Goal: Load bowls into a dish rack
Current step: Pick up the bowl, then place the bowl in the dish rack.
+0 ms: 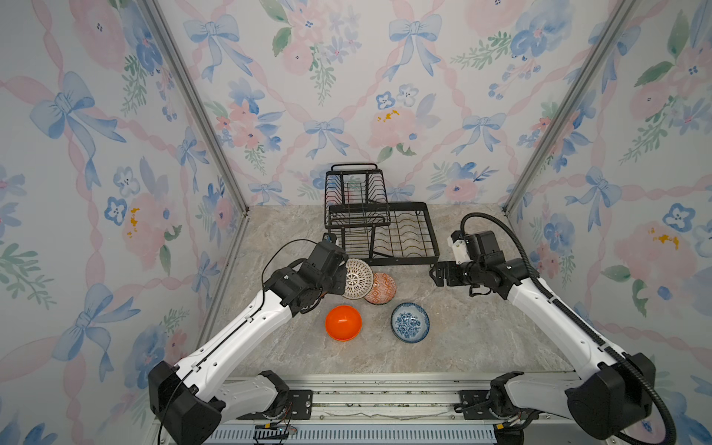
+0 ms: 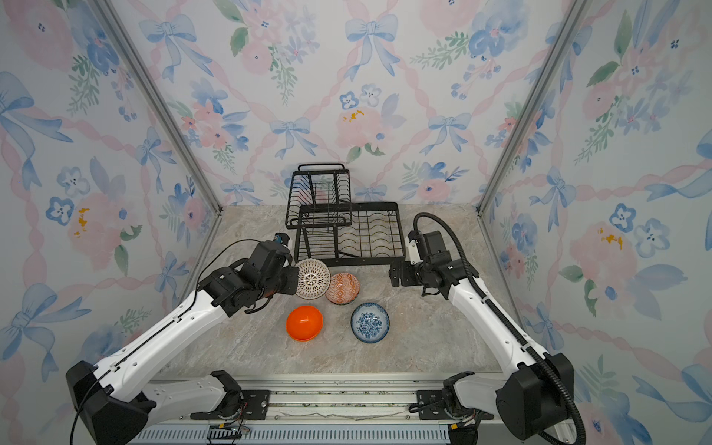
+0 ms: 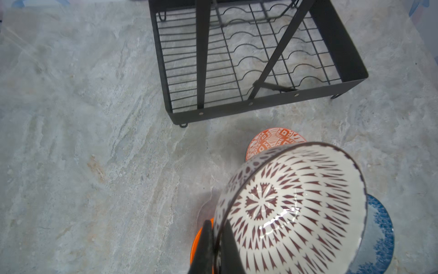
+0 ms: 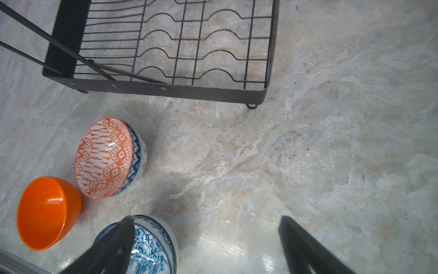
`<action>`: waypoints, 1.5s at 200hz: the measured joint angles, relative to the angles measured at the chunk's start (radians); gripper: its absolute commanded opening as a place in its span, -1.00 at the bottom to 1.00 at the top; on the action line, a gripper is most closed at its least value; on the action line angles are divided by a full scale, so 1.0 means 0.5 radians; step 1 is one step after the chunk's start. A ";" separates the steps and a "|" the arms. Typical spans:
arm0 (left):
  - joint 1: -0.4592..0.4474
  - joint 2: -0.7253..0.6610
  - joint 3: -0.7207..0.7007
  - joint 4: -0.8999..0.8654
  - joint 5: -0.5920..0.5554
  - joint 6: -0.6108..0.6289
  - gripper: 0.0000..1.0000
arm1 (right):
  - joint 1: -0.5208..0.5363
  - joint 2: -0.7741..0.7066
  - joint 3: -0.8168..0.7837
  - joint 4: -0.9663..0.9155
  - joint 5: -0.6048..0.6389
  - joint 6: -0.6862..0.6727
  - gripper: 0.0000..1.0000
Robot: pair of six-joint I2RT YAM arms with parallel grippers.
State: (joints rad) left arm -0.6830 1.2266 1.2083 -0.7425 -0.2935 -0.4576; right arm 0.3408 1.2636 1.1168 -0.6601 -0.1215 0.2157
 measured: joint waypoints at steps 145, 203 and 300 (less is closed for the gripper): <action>-0.255 0.967 1.213 0.237 -0.249 0.524 -1.00 | -0.012 0.104 0.568 0.266 -0.401 0.105 0.64; -0.255 1.147 1.385 0.255 -0.157 0.596 -1.00 | -0.011 0.250 0.658 0.285 -0.306 0.124 0.14; -0.255 1.154 1.406 0.283 -0.064 0.601 -1.00 | 0.025 0.374 0.699 0.330 -0.155 0.122 -0.66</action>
State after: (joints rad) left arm -0.8104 1.8038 1.9114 -0.6010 -0.3256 -0.1570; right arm 0.3534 1.4506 1.4662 -0.4950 -0.1989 0.2768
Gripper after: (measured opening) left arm 0.049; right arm 0.245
